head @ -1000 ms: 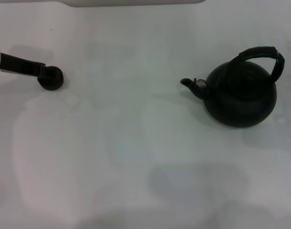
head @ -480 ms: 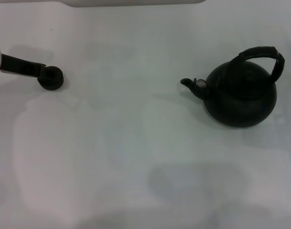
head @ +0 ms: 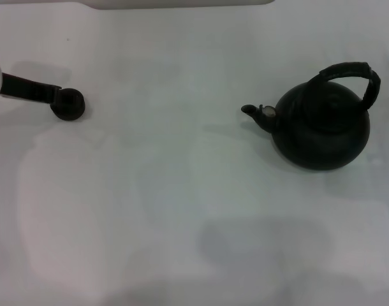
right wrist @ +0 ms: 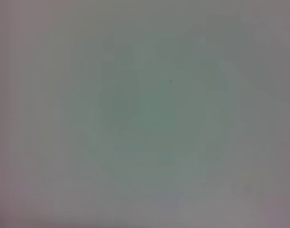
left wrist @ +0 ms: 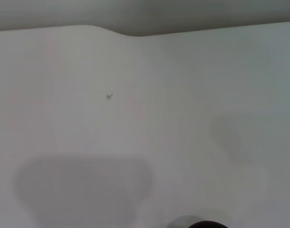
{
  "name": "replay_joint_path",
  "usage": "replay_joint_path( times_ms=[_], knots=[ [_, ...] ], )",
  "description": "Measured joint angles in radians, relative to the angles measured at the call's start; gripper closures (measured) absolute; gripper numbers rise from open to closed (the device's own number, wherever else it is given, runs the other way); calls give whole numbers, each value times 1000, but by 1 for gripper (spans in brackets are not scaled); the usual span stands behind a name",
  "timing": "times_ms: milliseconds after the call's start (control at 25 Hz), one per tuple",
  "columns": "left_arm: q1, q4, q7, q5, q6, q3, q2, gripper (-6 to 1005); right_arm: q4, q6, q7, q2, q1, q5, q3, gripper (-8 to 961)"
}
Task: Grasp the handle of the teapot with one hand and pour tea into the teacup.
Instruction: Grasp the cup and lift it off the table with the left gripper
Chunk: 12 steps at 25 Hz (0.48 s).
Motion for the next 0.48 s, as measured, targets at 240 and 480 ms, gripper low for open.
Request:
replay_joint_path(
  times_ms=[240,480],
  knots=[
    [-5,-13,2,0,-8,5,0,278,0,0,0,0,-2,0,0,82],
    [-5,-14,3,0,-12,8,-1,279,0,6,0,0,-1,0,0,82]
  ],
)
